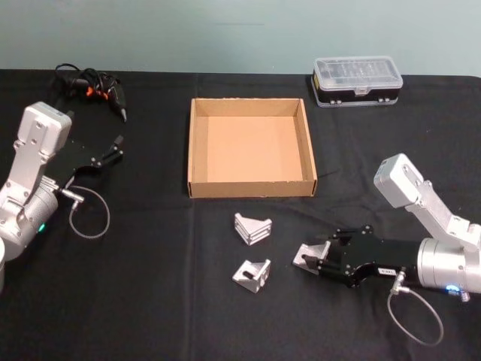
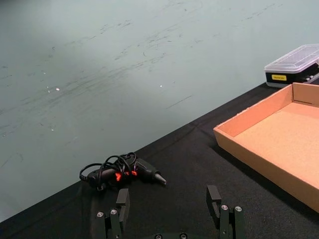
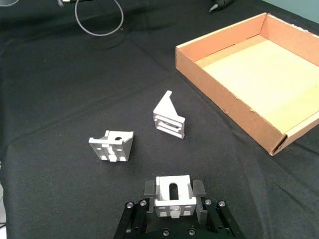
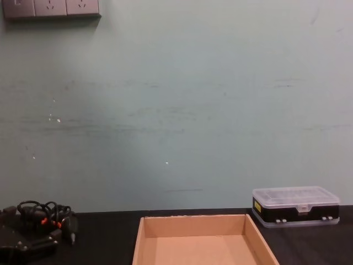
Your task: Use one hand to pick up the angle iron from the table and place it into the box.
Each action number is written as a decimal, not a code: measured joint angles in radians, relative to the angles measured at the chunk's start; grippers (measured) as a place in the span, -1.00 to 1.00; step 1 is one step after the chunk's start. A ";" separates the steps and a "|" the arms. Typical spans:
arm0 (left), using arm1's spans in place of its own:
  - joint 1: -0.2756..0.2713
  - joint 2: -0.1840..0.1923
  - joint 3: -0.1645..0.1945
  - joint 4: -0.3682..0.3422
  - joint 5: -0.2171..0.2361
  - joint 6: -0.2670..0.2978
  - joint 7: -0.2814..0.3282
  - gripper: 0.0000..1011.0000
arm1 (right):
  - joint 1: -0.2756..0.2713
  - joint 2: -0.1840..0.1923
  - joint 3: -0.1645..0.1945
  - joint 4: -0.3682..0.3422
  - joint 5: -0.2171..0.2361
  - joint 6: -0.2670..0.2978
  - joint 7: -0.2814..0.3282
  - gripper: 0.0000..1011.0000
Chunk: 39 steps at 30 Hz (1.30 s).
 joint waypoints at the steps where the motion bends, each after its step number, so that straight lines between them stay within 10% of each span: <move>1: 0.000 0.000 0.000 0.000 0.000 0.000 0.000 1.00 | -0.001 0.000 0.002 -0.002 0.000 0.000 -0.001 -0.09; 19: 0.000 0.000 0.000 0.000 0.000 0.000 0.000 1.00 | -0.008 0.012 0.112 -0.140 0.049 -0.024 -0.084 -0.09; 26: 0.000 0.000 0.000 0.000 0.000 0.000 0.000 1.00 | 0.068 -0.091 0.095 -0.085 0.001 -0.029 -0.154 -0.09; 39: 0.000 0.000 0.000 0.000 0.000 0.000 0.000 1.00 | 0.272 -0.336 -0.004 0.246 -0.135 -0.042 -0.190 -0.09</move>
